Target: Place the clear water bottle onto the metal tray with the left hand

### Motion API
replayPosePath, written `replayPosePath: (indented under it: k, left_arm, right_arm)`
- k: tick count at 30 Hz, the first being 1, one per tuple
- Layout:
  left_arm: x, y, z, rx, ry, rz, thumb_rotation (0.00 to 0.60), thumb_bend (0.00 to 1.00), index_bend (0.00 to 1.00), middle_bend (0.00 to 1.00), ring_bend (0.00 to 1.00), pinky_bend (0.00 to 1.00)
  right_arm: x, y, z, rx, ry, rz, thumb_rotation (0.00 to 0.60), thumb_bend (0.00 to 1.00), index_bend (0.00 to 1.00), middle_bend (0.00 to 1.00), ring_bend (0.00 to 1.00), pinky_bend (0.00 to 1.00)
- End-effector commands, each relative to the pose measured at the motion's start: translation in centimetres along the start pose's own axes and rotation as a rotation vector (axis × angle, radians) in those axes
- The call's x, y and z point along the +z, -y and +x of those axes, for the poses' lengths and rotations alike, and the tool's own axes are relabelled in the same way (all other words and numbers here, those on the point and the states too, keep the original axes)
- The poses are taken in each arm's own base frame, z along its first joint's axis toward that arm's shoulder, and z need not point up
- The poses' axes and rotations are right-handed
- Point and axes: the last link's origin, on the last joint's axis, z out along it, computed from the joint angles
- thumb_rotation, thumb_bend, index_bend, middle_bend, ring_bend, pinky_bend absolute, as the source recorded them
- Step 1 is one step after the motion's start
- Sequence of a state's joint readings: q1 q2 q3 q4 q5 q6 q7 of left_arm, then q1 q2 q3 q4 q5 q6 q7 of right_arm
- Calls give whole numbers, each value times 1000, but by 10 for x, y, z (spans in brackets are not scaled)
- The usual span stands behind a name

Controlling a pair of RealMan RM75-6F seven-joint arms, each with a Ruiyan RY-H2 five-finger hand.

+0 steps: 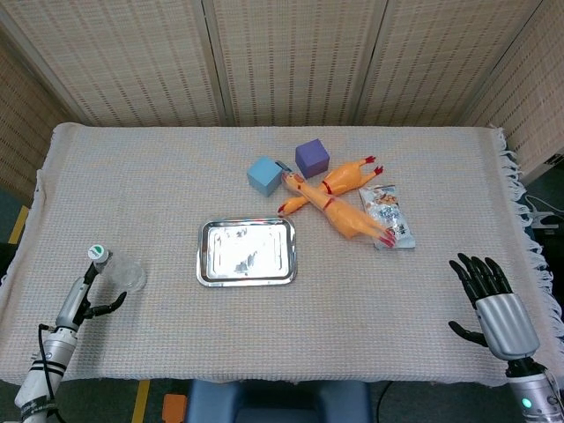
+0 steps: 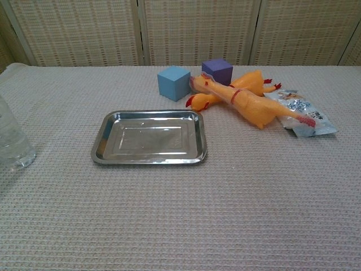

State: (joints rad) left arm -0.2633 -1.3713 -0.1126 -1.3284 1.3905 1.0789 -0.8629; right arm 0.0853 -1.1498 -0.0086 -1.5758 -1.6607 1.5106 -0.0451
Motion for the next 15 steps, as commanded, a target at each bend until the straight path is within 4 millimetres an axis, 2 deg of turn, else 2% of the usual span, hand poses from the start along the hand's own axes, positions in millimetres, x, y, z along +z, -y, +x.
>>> replayPosePath:
  k: [1,15]
  left_arm:
    - [4,0,-2,24,-15,-7,600,323,0,0,0,31]
    - [25,-7,-14,37,-8,-21,600,322,0,0,0,41]
  right_arm:
    - [0,0,0,1,8,2,600,25,0,0,0,0]
    - [0,0,-2,-5,22,-2,600,26,0,0,0,0]
